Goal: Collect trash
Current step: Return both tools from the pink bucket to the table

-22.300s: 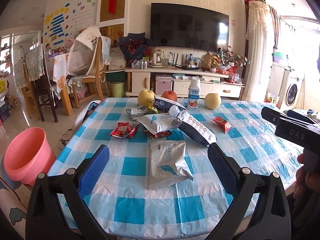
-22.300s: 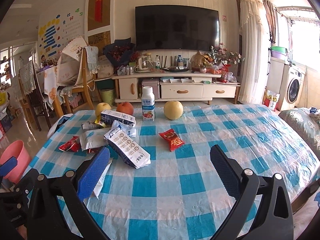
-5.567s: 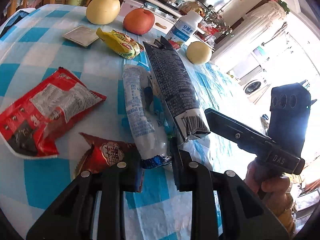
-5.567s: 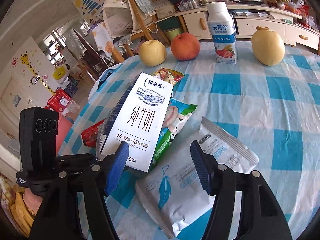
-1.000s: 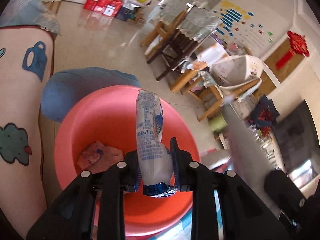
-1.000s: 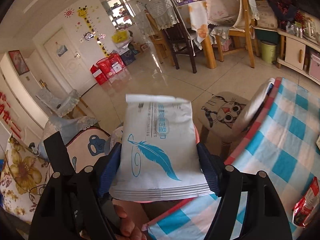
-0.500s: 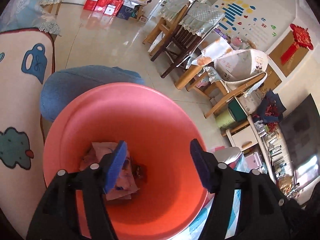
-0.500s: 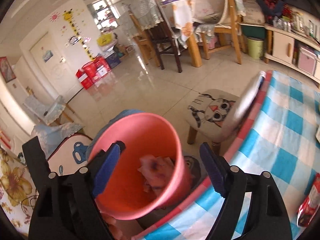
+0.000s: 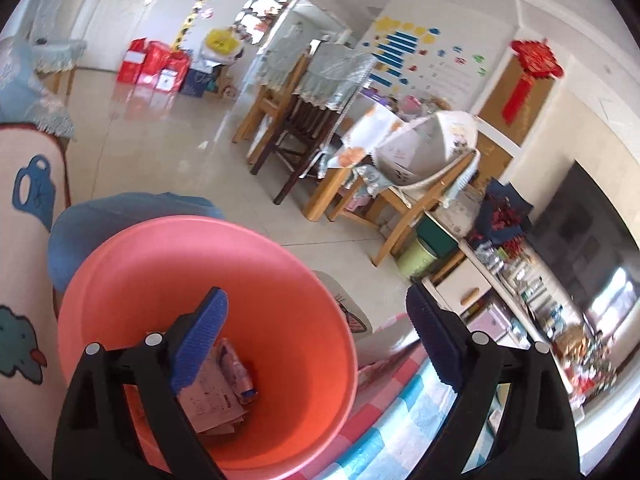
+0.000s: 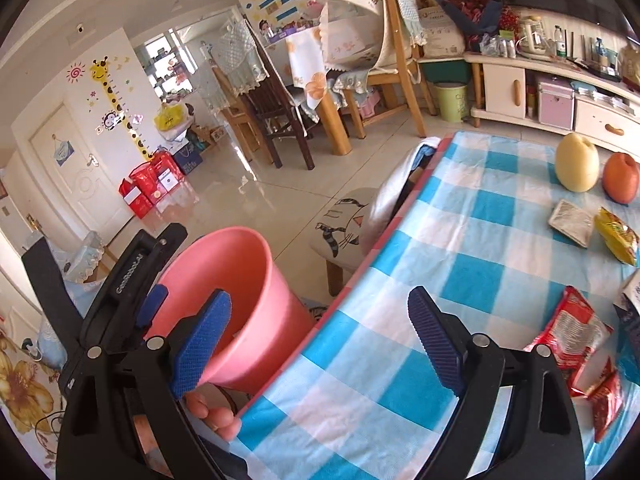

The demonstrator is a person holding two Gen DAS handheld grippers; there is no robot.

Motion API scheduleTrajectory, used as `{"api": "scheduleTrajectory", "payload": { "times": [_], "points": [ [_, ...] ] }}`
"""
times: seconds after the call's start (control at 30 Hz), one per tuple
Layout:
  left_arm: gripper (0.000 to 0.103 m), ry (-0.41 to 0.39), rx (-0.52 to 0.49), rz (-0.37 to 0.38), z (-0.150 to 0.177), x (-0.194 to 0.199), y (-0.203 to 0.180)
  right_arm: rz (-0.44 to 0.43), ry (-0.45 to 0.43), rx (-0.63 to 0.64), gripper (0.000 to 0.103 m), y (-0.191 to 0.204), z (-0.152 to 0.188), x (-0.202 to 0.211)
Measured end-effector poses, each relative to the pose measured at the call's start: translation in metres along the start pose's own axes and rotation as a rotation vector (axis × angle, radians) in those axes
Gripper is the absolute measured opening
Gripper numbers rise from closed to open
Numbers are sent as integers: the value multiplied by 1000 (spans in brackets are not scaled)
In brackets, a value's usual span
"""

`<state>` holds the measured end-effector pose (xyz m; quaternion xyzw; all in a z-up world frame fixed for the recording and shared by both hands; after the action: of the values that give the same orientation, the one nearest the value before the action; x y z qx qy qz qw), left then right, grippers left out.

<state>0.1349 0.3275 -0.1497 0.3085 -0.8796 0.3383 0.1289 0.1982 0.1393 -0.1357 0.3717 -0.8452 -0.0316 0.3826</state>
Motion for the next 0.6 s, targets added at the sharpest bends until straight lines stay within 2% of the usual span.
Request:
{"api": "scheduleTrajectory", "payload": {
  "times": [0.1, 0.3, 0.6],
  "points": [
    [91, 22, -70, 40, 5, 1, -18, 28, -48, 10, 91, -10, 5, 16],
    [91, 58, -178, 166, 21, 10, -50, 104, -116, 51, 95, -31, 14, 44],
    [91, 108, -315, 275, 52, 17, -89, 202, -178, 87, 98, -61, 22, 76]
  ]
}}
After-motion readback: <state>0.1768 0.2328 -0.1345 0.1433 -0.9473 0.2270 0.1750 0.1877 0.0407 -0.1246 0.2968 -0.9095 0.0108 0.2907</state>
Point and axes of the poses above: each gripper's, at about its wrist camera, not at the fingertips, and x roughly against the way its jaws point, y to its left, z to its underside, the point moved 6 cm from there along -x, roughly the way its jaws point, and after that the axes turned 2 degrees about x, right-handed, at the moved point
